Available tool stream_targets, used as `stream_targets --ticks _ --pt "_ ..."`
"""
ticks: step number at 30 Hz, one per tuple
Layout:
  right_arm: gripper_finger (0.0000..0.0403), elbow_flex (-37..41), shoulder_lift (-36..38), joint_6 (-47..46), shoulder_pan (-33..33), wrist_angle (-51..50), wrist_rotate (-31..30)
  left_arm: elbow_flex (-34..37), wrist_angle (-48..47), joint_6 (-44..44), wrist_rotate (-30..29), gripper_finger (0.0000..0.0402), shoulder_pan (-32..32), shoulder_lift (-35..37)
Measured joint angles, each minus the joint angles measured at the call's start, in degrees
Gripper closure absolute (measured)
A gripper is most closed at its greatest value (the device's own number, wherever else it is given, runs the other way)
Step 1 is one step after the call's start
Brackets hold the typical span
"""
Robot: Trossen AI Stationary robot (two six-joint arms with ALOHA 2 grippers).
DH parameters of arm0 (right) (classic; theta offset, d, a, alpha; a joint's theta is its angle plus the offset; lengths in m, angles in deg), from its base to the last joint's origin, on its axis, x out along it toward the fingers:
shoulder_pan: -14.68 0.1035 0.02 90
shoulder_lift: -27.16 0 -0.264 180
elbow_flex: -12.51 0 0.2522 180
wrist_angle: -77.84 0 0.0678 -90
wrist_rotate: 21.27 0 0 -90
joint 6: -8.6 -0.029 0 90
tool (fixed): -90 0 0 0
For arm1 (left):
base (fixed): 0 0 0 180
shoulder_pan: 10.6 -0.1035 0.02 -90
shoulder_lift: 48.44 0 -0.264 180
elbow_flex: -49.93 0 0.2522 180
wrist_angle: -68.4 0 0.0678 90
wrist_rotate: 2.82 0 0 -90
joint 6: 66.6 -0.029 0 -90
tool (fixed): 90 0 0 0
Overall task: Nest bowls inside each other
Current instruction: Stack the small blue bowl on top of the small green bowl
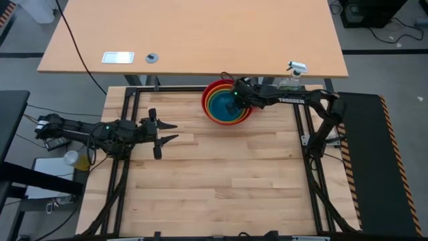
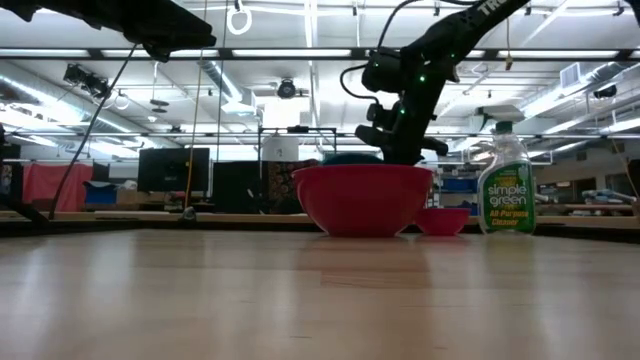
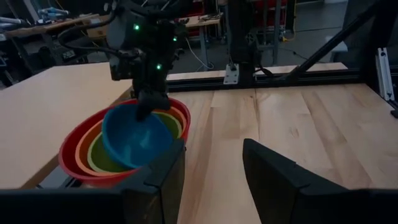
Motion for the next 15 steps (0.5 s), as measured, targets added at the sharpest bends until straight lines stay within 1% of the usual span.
stream_targets --ticks 4,9,11,15 --pt "0.0334 0.0 0.7 2.7 0.4 0.0 -0.6 0.0 0.0 -0.1 0.0 0.0237 0.0 0.0" --pt "0.0266 0.0 1.7 3.9 0.5 -0.5 -0.1 0.0 0.0 -0.5 0.0 0.0237 0.0 0.0" --pt "0.0237 -0.4 2.3 3.9 0.5 -1.5 -0.9 0.0 0.0 -0.5 0.0 0.0237 0.0 0.0" --pt "0.0196 -4.6 2.6 3.9 0.8 -9.4 -7.1 0.0 0.0 -0.5 0.0 0.0237 0.0 0.0"
